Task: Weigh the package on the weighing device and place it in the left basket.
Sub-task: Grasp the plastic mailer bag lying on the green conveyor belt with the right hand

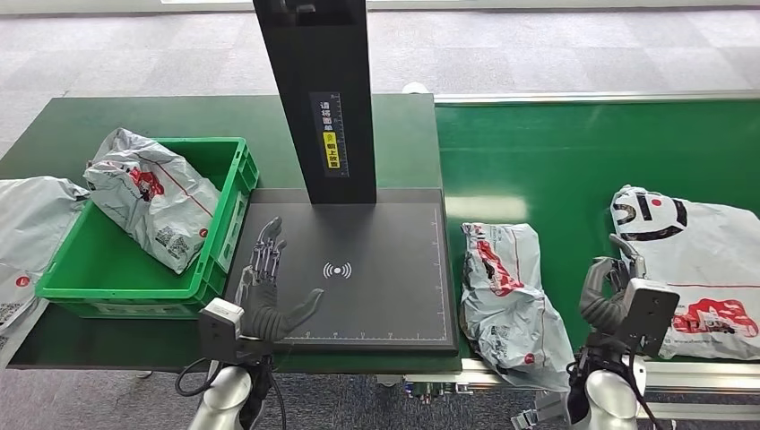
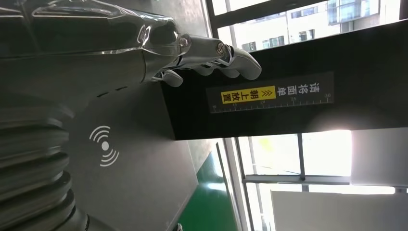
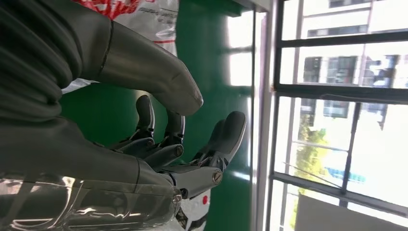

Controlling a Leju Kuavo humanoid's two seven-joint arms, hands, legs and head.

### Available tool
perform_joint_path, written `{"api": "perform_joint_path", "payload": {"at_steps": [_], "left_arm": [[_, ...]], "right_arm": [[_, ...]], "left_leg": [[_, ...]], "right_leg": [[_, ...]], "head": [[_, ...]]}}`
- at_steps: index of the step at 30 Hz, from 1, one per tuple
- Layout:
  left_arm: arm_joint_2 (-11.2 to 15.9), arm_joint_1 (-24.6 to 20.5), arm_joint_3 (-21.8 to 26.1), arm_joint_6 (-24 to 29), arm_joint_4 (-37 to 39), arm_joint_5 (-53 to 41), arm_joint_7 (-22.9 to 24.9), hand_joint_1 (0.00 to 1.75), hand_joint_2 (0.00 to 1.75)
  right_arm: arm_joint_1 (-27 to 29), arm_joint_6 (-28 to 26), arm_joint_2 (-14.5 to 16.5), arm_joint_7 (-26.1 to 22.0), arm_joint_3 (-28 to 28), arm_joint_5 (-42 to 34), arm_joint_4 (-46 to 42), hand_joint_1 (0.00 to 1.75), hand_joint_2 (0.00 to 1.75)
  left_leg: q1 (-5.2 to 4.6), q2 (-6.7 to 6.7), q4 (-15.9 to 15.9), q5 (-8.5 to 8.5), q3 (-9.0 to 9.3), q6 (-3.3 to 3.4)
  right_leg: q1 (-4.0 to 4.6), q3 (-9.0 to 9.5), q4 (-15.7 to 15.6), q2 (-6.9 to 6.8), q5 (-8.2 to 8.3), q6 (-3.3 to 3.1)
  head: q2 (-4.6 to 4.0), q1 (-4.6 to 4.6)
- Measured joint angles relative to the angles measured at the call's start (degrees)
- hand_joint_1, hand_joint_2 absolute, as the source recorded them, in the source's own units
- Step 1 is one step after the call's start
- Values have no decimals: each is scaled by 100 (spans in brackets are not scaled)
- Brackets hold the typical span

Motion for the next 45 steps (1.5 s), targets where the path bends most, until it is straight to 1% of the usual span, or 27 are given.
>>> {"api": "perform_joint_path", "payload": {"at_steps": [1, 2, 3, 5, 6, 7, 8, 10, 13, 16, 19, 21, 23, 25, 30, 39, 42, 45], "left_arm": [[-5, -2, 0, 1, 6, 2, 0, 0, 175], [-8, -2, 0, 1, 10, 1, 6, 0, 175], [-9, -2, 0, -2, 11, -7, 19, 0, 175], [-12, -8, 0, -33, 12, -43, 75, 0, 175], [-17, -15, 0, -55, 15, -60, 105, 0, 175], [-25, -27, 0, -74, 22, -74, 134, 0, 175], [-36, -40, 0, -85, 33, -83, 158, 0, 175], [-57, -65, 0, -89, 61, -101, 192, 0, 175], [-72, -75, 0, -78, 94, -117, 211, 0, 175], [-72, -75, 0, -58, 109, -122, 235, 0, 175], [-74, -75, 0, -38, 109, -128, 273, 0, 175], [-87, -74, 0, -29, 109, -132, 296, 0, 175], [-103, -76, -2, -30, 110, -134, 310, 0, 175], [-111, -91, -11, -44, 123, -134, 314, 0, 175], [-120, -146, -35, -83, 209, -134, 324, 0, 175], [-116, -150, -39, -101, 267, -127, 323, 0, 175], [-114, -150, -39, -102, 267, -124, 323, 0, 175], [-110, -143, -39, -92, 267, -110, 323, 0, 175]], "right_arm": [[-10, 11, -14, 261, 33, 258, 9, 49, 175], [-39, 43, -38, 625, 96, 666, 66, 5, 175], [-96, 113, -77, 1100, 193, 1214, 172, 0, 175], [-267, 382, -185, 2239, 493, 2534, 548, 0, 175], [-352, 517, -230, 2698, 660, 3101, 789, 0, 175], [-428, 620, -262, 3018, 812, 3551, 1040, 0, 175], [-496, 676, -275, 3213, 937, 3886, 1288, 0, 175], [-615, 735, -284, 3384, 1097, 4314, 1728, 0, 175], [-716, 795, -314, 3507, 1222, 4667, 2211, 0, 175], [-820, 806, -355, 3600, 1299, 4845, 2481, 0, 175], [-917, 764, -381, 3836, 1355, 5089, 2631, 0, 175], [-951, 746, -385, 4024, 1387, 5307, 2681, 7, 175], [-970, 809, -389, 4153, 1409, 5482, 2715, 94, 175], [-986, 949, -396, 4194, 1417, 5563, 2773, 175, 175], [-1049, 1235, -414, 3877, 1396, 5401, 2971, 175, 175], [-1167, 1354, -424, 3523, 1268, 5242, 3141, 175, 175], [-1178, 1359, -424, 3428, 1258, 5184, 3155, 175, 175], [-1176, 1182, -423, 3286, 1198, 5066, 3154, 175, 175]], "left_leg": [[0, 0, -1, 0, -1, 0], [0, 2, -1, 0, -2, 0], [0, 5, -2, 0, -2, 0], [0, 10, -1, 0, 1, 1], [0, 9, 0, 2, 1, 2], [0, 6, 0, 3, 0, 3], [1, 2, 1, 4, -1, 4], [2, 0, 1, 5, -1, 4], [2, -1, 1, 5, -2, 3], [1, 1, 1, 4, -2, 4], [0, 0, 1, 4, -1, 4], [0, -2, 2, 4, -1, 5], [0, -4, 3, 4, 0, 5], [0, -4, 4, 4, 3, 5], [0, -1, 6, 3, 16, 7], [-2, -2, 10, 14, 17, 23], [-2, -2, 11, 13, 17, 23], [-1, -4, 10, 13, 15, 23]], "right_leg": [[0, 0, 0, 0, 0, 0], [0, 0, 0, 1, 0, 0], [1, 0, 0, 4, 0, 0], [2, -1, 0, 10, 1, 0], [3, -1, 0, 8, 1, 0], [3, -1, 0, 5, 2, 0], [3, -1, 0, 1, 2, -1], [3, -1, 0, -1, 3, -1], [4, -1, 1, -1, 3, -1], [5, -2, 0, 2, 2, 0], [5, -2, -2, 0, 1, 1], [4, 0, -2, -4, 1, 1], [4, 3, -2, -8, 1, 2], [4, 7, -3, -8, 1, 2], [4, 23, -8, -5, 4, 8], [3, 31, -12, -7, 19, 29], [4, 30, -12, -6, 19, 29], [4, 29, -12, -8, 18, 29]], "head": [[0, 0], [0, 0], [1, 0], [1, 1], [1, 1], [0, 1], [0, 0], [0, -1], [0, -1], [0, 0], [0, -1], [0, -1], [0, -1], [0, -1], [0, 0], [0, 0], [0, 0], [0, 0]]}}
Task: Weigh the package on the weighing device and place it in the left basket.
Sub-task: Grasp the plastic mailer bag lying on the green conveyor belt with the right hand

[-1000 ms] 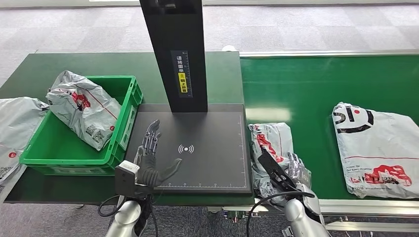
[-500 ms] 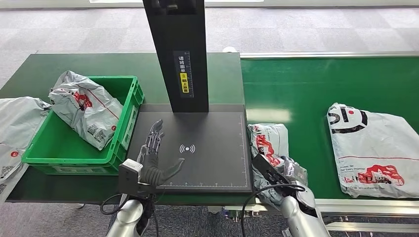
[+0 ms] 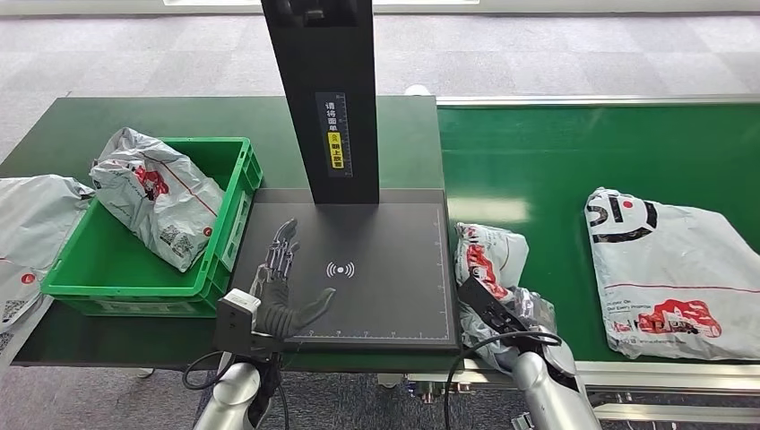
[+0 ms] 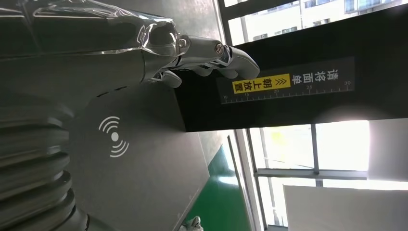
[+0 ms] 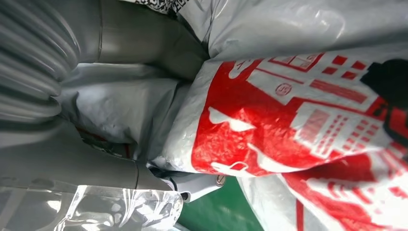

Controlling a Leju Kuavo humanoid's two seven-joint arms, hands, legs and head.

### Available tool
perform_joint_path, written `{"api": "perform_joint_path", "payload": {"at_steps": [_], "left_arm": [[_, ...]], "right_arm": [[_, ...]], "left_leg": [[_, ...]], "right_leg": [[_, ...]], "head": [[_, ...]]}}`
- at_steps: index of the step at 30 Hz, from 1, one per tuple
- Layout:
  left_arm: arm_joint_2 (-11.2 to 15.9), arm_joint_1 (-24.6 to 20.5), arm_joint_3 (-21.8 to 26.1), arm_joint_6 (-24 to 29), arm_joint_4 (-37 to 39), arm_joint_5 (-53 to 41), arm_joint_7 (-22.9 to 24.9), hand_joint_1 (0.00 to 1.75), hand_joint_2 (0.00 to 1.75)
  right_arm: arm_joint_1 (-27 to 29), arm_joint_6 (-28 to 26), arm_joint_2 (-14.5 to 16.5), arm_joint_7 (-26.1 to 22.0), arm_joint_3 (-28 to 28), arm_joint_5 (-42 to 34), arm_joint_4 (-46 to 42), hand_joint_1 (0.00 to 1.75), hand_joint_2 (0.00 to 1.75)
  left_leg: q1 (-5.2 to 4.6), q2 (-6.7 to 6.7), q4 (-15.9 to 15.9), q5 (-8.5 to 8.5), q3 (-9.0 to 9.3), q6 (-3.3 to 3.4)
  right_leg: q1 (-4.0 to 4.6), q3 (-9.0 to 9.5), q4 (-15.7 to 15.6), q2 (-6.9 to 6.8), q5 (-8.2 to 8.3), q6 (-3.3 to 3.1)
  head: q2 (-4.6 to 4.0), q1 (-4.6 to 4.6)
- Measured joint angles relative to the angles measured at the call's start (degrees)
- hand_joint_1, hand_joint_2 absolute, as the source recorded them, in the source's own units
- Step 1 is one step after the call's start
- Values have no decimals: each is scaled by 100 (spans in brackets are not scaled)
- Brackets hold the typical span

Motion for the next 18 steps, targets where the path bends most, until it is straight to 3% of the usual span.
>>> {"api": "perform_joint_path", "payload": {"at_steps": [4, 8, 13, 18], "left_arm": [[18, 77, 2, 26, -15, 35, -2, 0, 175], [64, 248, 4, 62, -117, 99, -20, 0, 175], [100, 264, 4, 104, -123, 186, -154, 0, 175], [104, 236, 4, 105, -119, 222, -218, 0, 175]], "right_arm": [[90, -475, 22, -577, -237, -718, -113, 175, 175], [282, -572, 144, -1906, -912, -3233, -607, 175, 175], [449, 105, 249, -2596, -1421, -5475, -1090, 175, 175], [534, 103, 319, -3034, -1528, -6222, -1420, 175, 175]], "left_leg": [[-1, -5, -1, 0, -12, 0], [-3, -4, 0, 0, -20, 0], [-2, 1, -1, -1, -24, 0], [0, 2, -2, 0, -25, 0]], "right_leg": [[-1, -5, 1, -4, 0, 0], [-2, -17, 1, -2, 0, 0], [-2, -26, 1, 4, 0, 0], [-1, -30, 3, 5, 0, -1]], "head": [[0, 1], [0, 0], [0, -1], [0, 0]]}}
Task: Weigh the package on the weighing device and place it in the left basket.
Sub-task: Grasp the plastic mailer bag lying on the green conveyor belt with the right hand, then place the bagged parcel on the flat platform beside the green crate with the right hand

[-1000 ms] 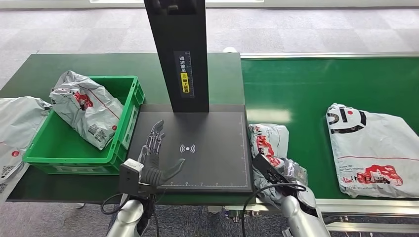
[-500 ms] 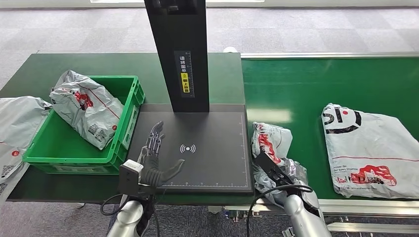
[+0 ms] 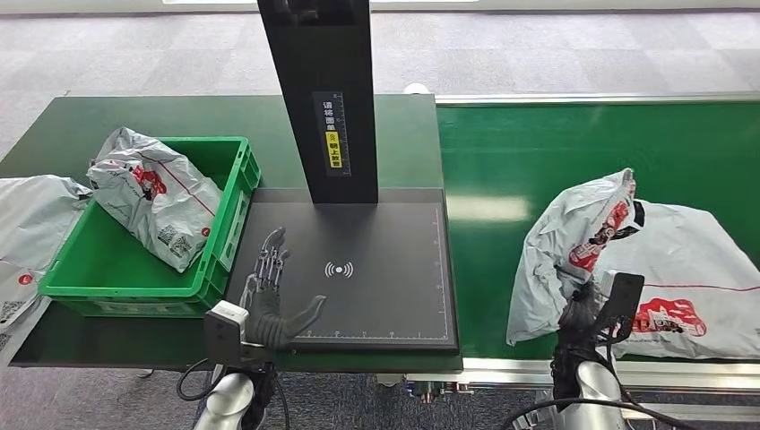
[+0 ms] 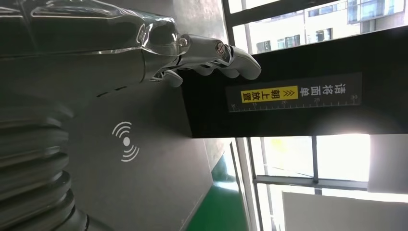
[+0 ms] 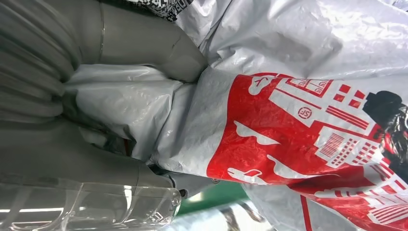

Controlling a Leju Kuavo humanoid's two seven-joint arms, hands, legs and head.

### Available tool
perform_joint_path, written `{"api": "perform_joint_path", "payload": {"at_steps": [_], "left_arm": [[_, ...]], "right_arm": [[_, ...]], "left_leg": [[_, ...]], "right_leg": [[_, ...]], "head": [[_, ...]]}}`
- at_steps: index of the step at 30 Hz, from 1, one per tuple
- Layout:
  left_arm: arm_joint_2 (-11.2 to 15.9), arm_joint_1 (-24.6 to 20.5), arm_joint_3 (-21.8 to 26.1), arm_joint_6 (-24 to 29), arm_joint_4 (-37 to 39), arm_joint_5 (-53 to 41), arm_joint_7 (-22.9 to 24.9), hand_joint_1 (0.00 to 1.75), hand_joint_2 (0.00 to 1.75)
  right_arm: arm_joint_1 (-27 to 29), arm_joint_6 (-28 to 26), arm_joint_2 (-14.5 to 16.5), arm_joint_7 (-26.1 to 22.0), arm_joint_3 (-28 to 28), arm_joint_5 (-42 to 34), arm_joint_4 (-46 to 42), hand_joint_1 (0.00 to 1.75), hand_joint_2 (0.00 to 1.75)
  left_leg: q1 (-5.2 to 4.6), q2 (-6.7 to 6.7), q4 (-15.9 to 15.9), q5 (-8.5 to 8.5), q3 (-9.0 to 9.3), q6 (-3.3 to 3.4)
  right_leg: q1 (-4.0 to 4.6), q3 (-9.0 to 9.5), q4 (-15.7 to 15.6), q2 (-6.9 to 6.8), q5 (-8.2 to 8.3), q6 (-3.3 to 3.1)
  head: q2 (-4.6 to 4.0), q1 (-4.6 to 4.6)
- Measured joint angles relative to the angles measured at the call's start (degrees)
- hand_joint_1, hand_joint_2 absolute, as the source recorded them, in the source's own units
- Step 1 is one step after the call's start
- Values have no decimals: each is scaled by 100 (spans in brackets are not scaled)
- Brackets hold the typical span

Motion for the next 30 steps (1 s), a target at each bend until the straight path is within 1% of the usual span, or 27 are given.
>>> {"api": "perform_joint_path", "payload": {"at_steps": [3, 5, 7, 11, 14, 15, 17, 20, 23, 25, 27, 30], "left_arm": [[0, -18, 0, -5, 1, 2, -22, 0, 175], [0, -24, 0, -1, 1, -7, -45, 0, 175], [-1, -25, 0, 19, 1, -30, -87, 0, 175], [-3, -26, 0, 166, 1, -102, -206, 0, 175], [-6, -25, 1, 464, -7, -175, -401, 0, 175], [-7, -25, 1, 547, -19, -184, -454, 0, 175], [-8, -23, 2, 656, -56, -184, -520, 0, 175], [-8, -7, 2, 810, -113, -159, -618, 0, 175], [-7, 6, 7, 952, -186, -41, -708, 0, 175], [-7, 8, 8, 997, -235, 45, -731, 0, 175], [-7, 6, 8, 1000, -254, 90, -735, 0, 175], [-17, -2, 7, 950, -255, 105, -735, 0, 175]], "right_arm": [[76, -116, 14, -343, 61, 203, -300, 175, 175], [130, -276, 13, -563, 201, 680, -552, 175, 175], [155, -486, 9, -703, 423, 1343, -819, 175, 175], [114, -877, -12, -748, 1001, 2592, -1246, 175, 175], [-154, -1383, -77, -721, 1587, 3997, -1323, 175, 175], [-294, -1511, -103, -681, 1802, 4356, -1306, 175, 175], [-561, -1641, -152, -607, 2214, 4744, -1251, 175, 175], [-833, -1657, -203, -597, 2642, 5025, -1148, 175, 175], [-1188, -1536, -261, -538, 3109, 5526, -825, 175, 175], [-1515, -1349, -282, -468, 3525, 5917, -428, 175, 175], [-1869, -1176, -280, -428, 3967, 6188, 110, 175, 175], [-2423, -897, -231, -484, 4613, 6362, 1148, 175, 175]], "left_leg": [[0, 1, -1, 0, -1, 0], [-1, 3, -1, 0, -2, 0], [-1, 7, -1, 0, -3, 0], [0, 7, -1, 0, -6, 0], [0, 16, -2, 2, -8, -3], [0, 19, -2, 3, -7, -4], [1, 18, -1, 6, -6, -5], [2, 6, -1, 9, -12, -6], [2, 14, -2, 9, -16, -7], [2, 20, -1, 9, -16, -7], [2, 12, -1, 11, -16, -9], [4, 1, -1, 15, -18, -13]], "right_leg": [[1, 0, 1, 1, 0, 0], [0, -1, 2, 3, 0, 0], [0, -3, 2, 8, 0, 0], [1, -5, 3, 9, 1, -2], [1, -9, 7, 17, 5, -7], [1, -11, 7, 21, 6, -8], [2, -13, 7, 20, 8, -10], [2, -12, 8, 7, 8, -10], [3, -15, 9, 15, 10, -11], [3, -17, 9, 21, 12, -11], [3, -18, 9, 14, 13, -10], [4, -17, 9, 3, 13, -10]], "head": [[0, 0], [0, 0], [0, 0], [0, 0], [0, 0], [0, 0], [0, -1], [0, 0], [0, 0], [0, -1], [0, 0], [0, 0]]}}
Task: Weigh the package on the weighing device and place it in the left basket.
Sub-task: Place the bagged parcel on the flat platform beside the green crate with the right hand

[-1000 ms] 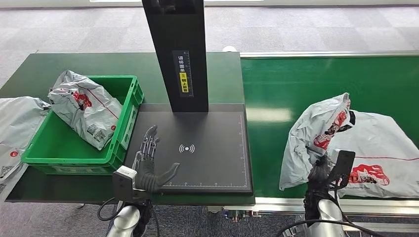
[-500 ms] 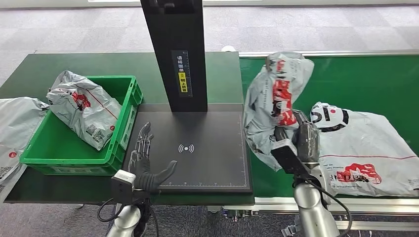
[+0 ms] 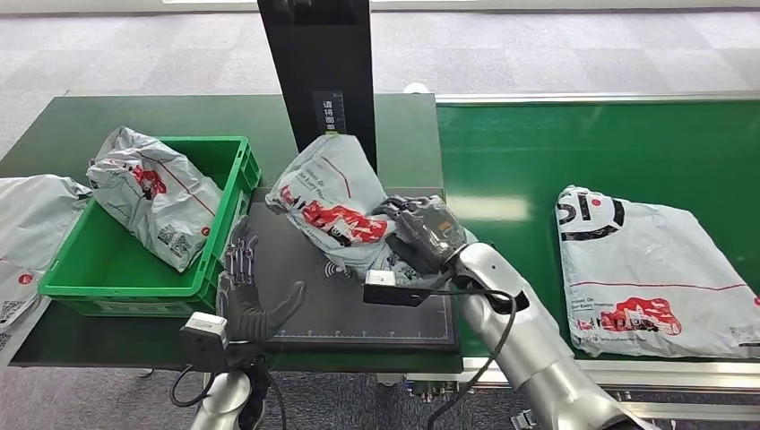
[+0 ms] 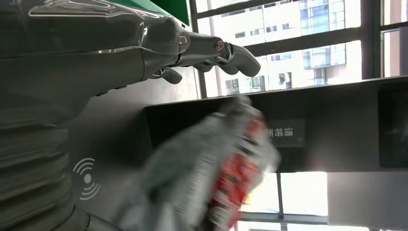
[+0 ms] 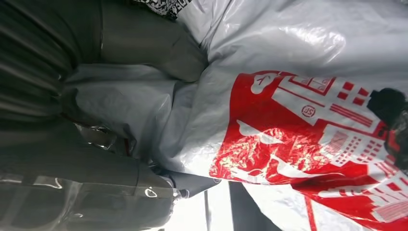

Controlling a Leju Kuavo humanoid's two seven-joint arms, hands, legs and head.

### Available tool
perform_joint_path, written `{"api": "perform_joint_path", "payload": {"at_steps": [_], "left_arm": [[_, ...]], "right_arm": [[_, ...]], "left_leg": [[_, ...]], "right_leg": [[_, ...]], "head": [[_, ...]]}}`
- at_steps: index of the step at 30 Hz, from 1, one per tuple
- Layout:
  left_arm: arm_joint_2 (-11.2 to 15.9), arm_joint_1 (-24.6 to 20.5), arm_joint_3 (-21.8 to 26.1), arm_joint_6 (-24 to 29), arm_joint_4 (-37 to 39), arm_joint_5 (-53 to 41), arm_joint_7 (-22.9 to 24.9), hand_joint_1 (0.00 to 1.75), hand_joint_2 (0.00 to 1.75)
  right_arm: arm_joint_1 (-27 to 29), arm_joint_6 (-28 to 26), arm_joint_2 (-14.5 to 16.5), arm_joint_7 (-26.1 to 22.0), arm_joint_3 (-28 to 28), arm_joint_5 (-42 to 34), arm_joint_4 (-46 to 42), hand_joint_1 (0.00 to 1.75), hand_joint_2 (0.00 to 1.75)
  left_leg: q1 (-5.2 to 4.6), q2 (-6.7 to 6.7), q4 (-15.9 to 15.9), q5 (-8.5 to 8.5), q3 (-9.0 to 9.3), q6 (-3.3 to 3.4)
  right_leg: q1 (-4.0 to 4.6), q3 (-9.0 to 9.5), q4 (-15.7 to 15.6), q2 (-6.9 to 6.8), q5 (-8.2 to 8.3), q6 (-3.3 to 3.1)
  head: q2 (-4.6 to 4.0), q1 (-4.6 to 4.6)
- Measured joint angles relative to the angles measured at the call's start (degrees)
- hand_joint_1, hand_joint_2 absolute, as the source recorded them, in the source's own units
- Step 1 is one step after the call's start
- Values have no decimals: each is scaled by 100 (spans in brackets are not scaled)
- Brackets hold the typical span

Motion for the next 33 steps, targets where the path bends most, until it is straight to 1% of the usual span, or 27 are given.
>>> {"api": "perform_joint_path", "payload": {"at_steps": [4, 6, 8, 9, 11, 12, 13, 15, 18, 20, 26, 31, 33], "left_arm": [[-24, -24, 0, -50, 0, 31, 0, 0, 175], [-30, -45, 0, -58, 0, 41, 0, 0, 175], [-34, -56, 0, -61, 0, 51, 0, 0, 175], [-34, -59, 0, -63, 0, 57, 0, 0, 175], [-34, -59, 0, -64, 0, 66, 1, 0, 175], [-32, -53, 0, -67, -1, 71, 2, 0, 175], [-29, -45, 0, -73, -3, 72, 5, 0, 175], [-23, -23, 0, -100, -23, 74, 21, 0, 175], [-10, 0, -1, -162, -59, 55, 81, 0, 175], [3, 5, -2, -199, -63, 35, 117, 0, 175], [28, 3, -45, -310, -54, -101, 252, 0, 175], [44, -60, -127, -492, 77, -190, 401, 0, 175], [58, -97, -141, -479, 175, -298, 500, 0, 175]], "right_arm": [[-432, 482, 150, -133, 672, 98, 1048, 175, 175], [-522, 651, 244, -178, 928, 127, 1388, 175, 175], [-563, 709, 338, -164, 1138, 175, 1613, 175, 175], [-583, 702, 376, -131, 1220, 206, 1687, 144, 175], [-620, 606, 436, -19, 1368, 257, 1811, 72, 175], [-632, 485, 461, 25, 1443, 249, 1870, 29, 175], [-636, 323, 479, 30, 1508, 206, 1919, 16, 175], [-626, -108, 496, -155, 1583, -37, 1969, 0, 175], [-588, -854, 495, -689, 1550, -655, 1948, 0, 175], [-567, -1146, 491, -889, 1477, -952, 1898, 0, 175], [-450, -1712, 432, -1142, 1206, -1532, 1670, 0, 175], [-351, -1947, 327, -1386, 894, -2192, 1428, 0, 175], [-247, -1990, 276, -1455, 757, -2491, 1283, 0, 175]], "left_leg": [[0, -1, 0, 1, -1, 0], [0, -1, 1, 0, -2, 0], [0, 0, 1, -1, -3, -1], [0, 1, 1, -1, -2, -1], [0, 2, 0, -1, -2, -1], [0, 2, 0, -1, -2, -1], [0, 3, 0, -1, -2, -1], [0, 3, 0, -1, -2, -1], [0, 2, 1, 1, -2, -2], [0, 3, 1, 1, -1, -2], [-1, 3, 2, 0, -3, -2], [-1, 4, 2, 0, -3, -2], [-1, 4, 2, 0, -3, -2]], "right_leg": [[0, 0, 0, -1, 1, 1], [0, -1, 0, -1, 1, 1], [0, -3, 0, 0, 0, 1], [0, -4, -1, 2, 0, 1], [0, -4, -1, 3, 0, 1], [0, -4, -1, 3, 0, 1], [0, -4, -1, 3, 0, 1], [0, -5, -1, 3, 1, 1], [0, -5, -1, 2, 2, 0], [0, -5, -1, 3, 3, -1], [0, -9, -2, 4, 3, -1], [-1, -10, -4, 5, 3, -1], [0, -11, -4, 5, 3, -1]], "head": [[0, -1], [0, 0], [0, -1], [0, -1], [0, 0], [0, 0], [0, 0], [0, 0], [0, 1], [0, -1], [0, 0], [0, 0], [0, 0]]}}
